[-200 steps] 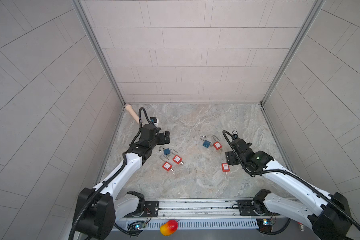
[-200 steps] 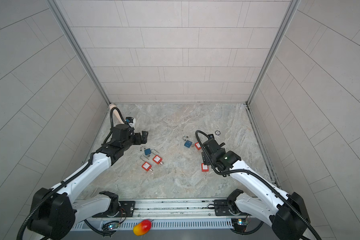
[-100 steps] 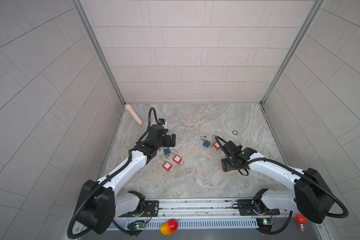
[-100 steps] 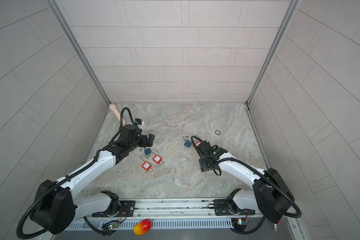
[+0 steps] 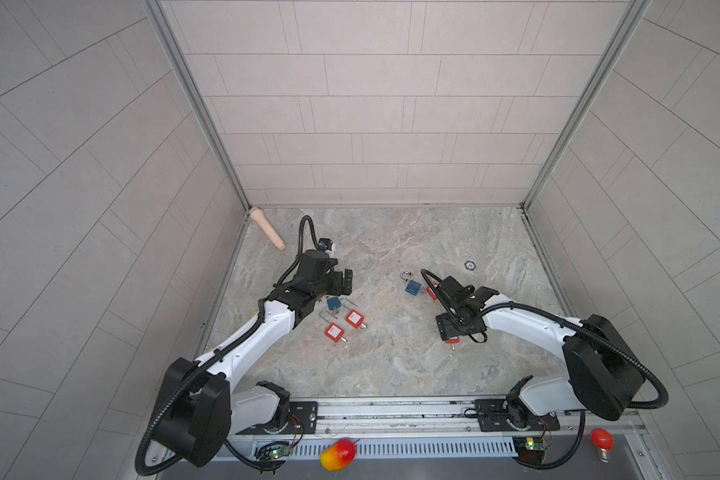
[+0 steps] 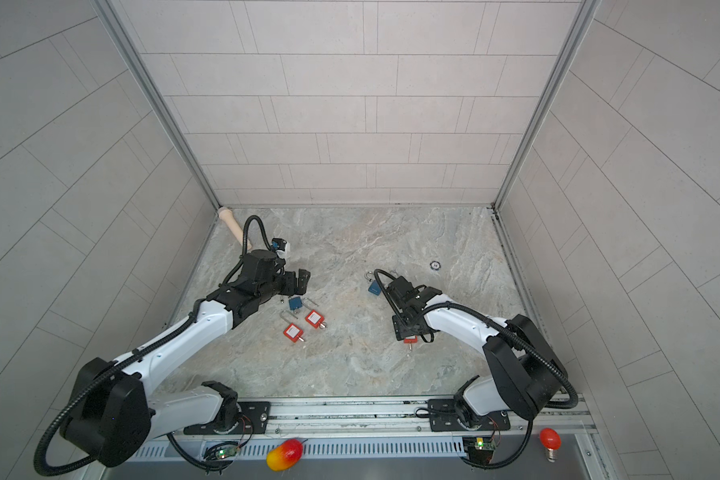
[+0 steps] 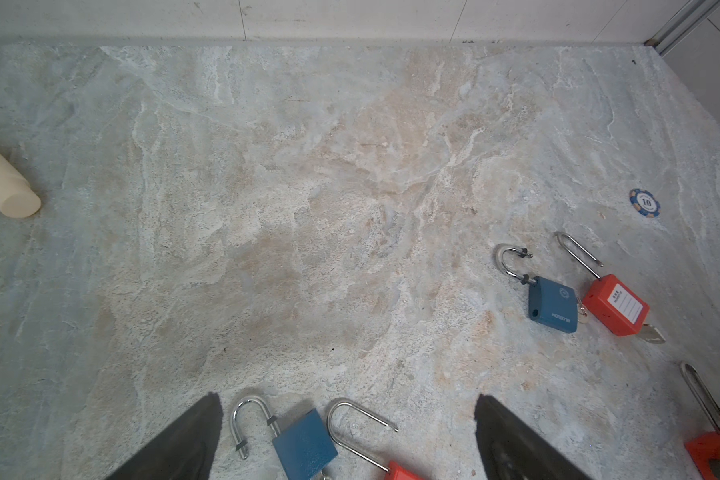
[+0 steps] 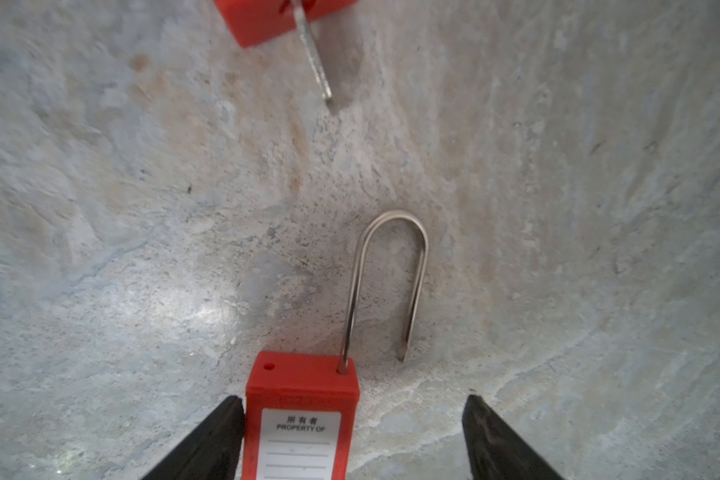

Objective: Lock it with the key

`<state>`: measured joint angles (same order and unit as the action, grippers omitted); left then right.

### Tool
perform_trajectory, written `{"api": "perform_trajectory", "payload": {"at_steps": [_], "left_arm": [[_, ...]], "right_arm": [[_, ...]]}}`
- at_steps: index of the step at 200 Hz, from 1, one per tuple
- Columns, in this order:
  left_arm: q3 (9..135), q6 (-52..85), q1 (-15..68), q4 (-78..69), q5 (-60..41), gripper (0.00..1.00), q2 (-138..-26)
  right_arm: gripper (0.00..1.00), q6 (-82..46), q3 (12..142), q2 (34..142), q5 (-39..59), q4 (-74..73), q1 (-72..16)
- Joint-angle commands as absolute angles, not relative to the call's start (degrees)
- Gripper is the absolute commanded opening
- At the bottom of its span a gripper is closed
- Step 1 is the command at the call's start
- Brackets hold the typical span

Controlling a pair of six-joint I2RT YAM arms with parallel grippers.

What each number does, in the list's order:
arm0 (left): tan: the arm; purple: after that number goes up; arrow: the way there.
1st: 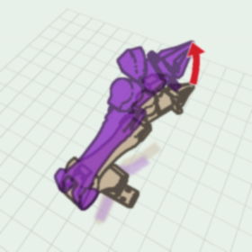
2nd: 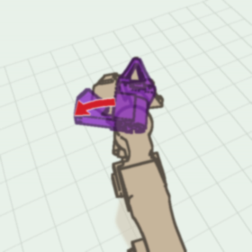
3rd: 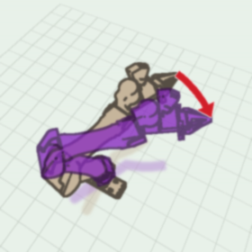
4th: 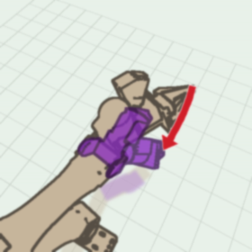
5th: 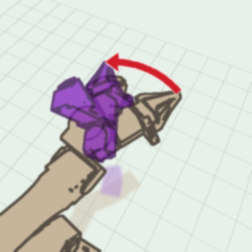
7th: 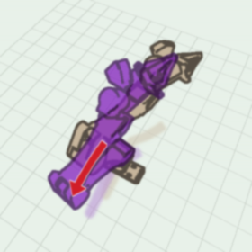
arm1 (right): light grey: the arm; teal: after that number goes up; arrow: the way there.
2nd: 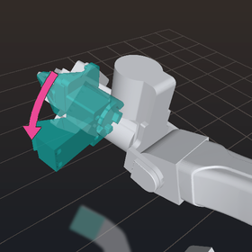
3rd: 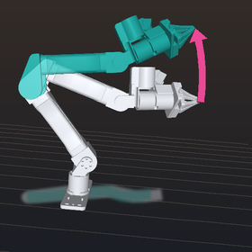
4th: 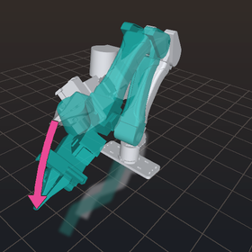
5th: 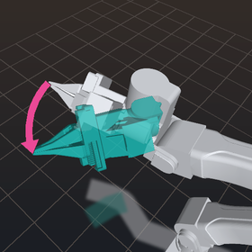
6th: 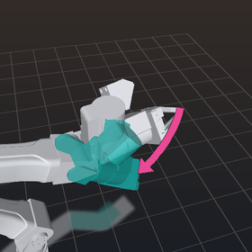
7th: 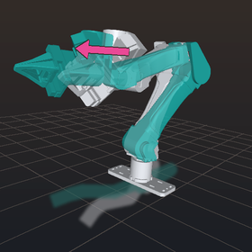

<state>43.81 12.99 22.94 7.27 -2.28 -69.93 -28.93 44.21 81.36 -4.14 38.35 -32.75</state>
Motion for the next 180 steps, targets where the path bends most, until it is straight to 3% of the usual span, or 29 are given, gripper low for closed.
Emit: {"api": "perform_trajectory", "payload": {"at_steps": [1, 62, 180], "left_arm": [[45.07, 12.63, 23.36, 7.82, -1.5, 1.0, -70.33], [44.43, 12.74, 23.59, 7.97, -1.45, 1.0, -70.3], [44.21, 12.62, 24.08, 9.04, -0.88, 1.0, -69.07]], "right_arm": [[0.84, -28.24, 43.94, 80.15, -6.24, 41.16, -33.12], [0.78, -24.99, 42.36, 77.78, -5.11, 41.96, -32.69], [0.53, -21.66, 43.95, 85.12, 0.96, 40.35, -32.23]]}}
